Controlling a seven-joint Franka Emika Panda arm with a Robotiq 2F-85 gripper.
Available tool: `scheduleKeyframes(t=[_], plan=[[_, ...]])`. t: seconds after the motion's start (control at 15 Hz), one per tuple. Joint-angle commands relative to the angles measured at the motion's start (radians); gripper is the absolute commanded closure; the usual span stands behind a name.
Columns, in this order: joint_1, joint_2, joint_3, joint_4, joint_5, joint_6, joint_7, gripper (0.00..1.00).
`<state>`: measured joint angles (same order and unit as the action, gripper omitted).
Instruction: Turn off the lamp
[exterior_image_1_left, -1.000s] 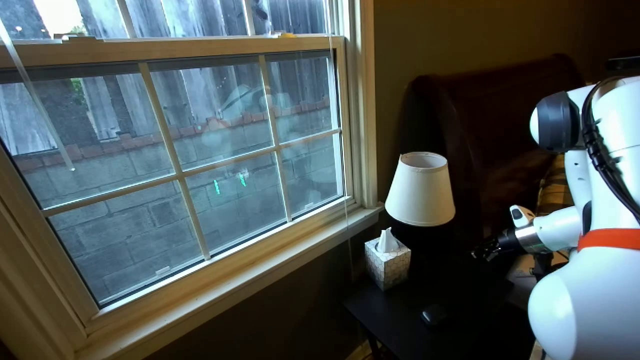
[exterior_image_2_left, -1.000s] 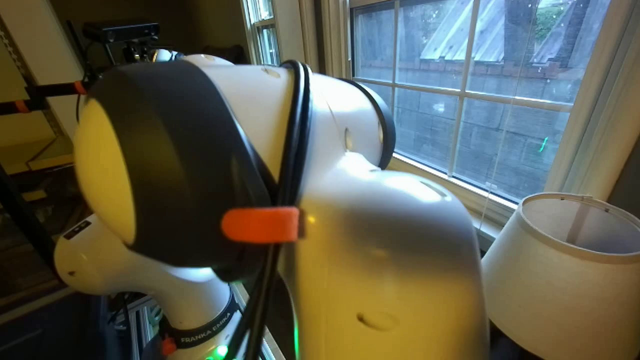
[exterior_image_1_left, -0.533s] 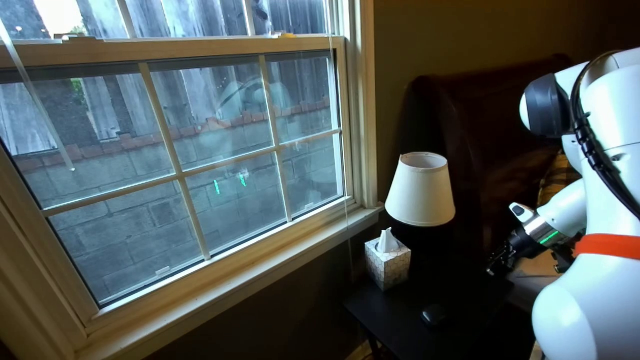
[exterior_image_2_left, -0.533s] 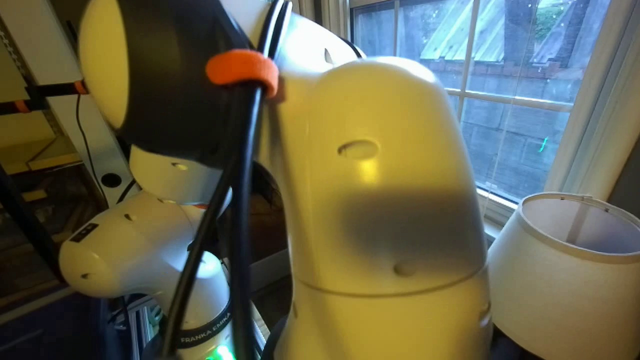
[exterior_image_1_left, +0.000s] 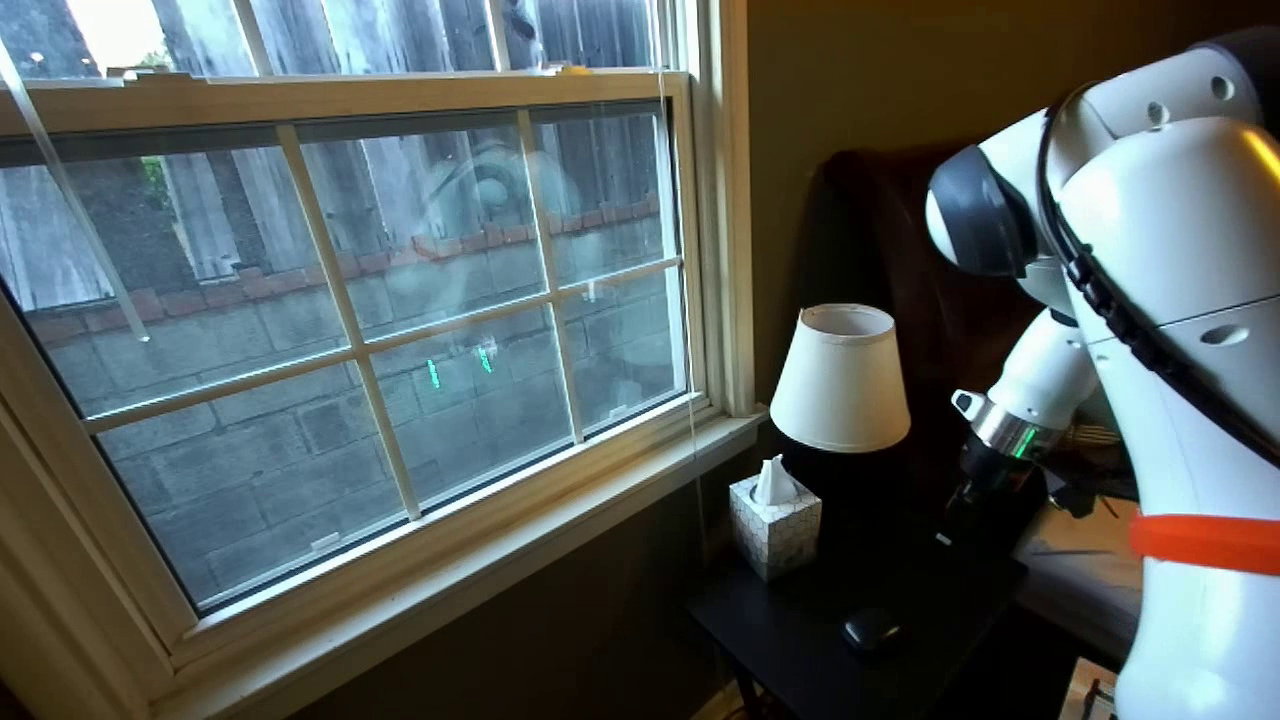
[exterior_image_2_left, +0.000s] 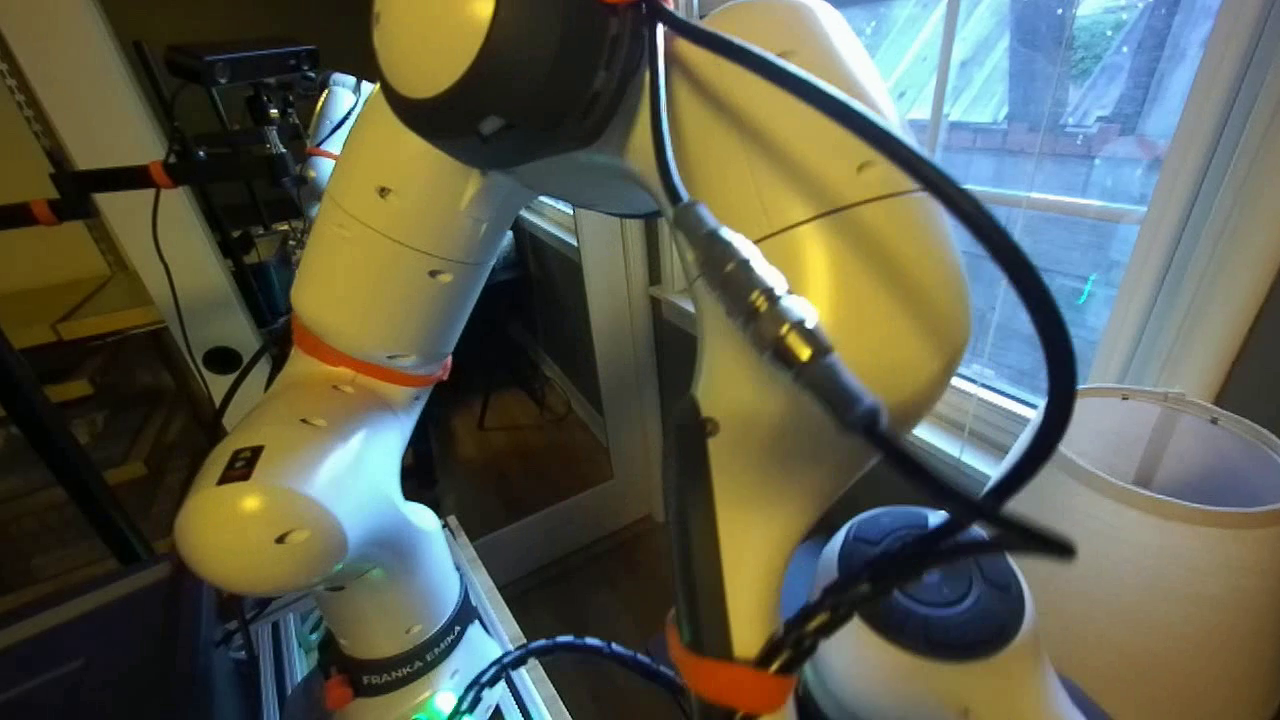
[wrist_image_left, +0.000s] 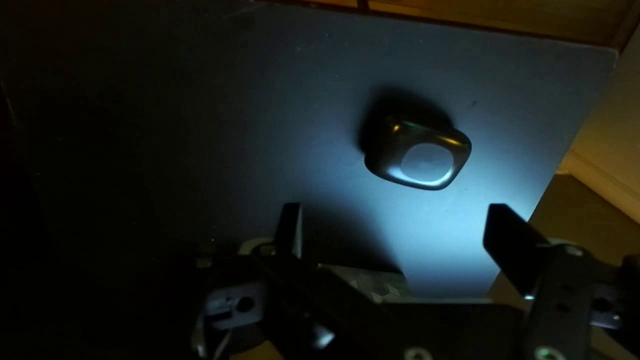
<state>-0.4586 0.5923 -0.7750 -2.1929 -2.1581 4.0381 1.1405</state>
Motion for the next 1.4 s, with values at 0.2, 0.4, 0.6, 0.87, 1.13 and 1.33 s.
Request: scheduleKeyframes(t=[0.2, 0.4, 0.6, 0.87, 1.13, 1.33], plan=[[0.51, 0.133, -0.316, 0.053, 0.034, 0.163, 0.511, 0.0], [0.636, 0.054, -0.341, 0.0, -0.003, 0.196, 0.745, 0.0], [0.843, -0.018, -0.44, 0.0, 0.048, 0.188, 0.97, 0.0], [0.941, -0.229, -0.376, -0.04, -0.143, -0.021, 1.13, 0.0], [0.867, -0.27, -0.252, -0.008, -0.226, -0.008, 1.151, 0.0], [0.851, -0.325, -0.229, -0.032, -0.248, -0.006, 1.147, 0.0]])
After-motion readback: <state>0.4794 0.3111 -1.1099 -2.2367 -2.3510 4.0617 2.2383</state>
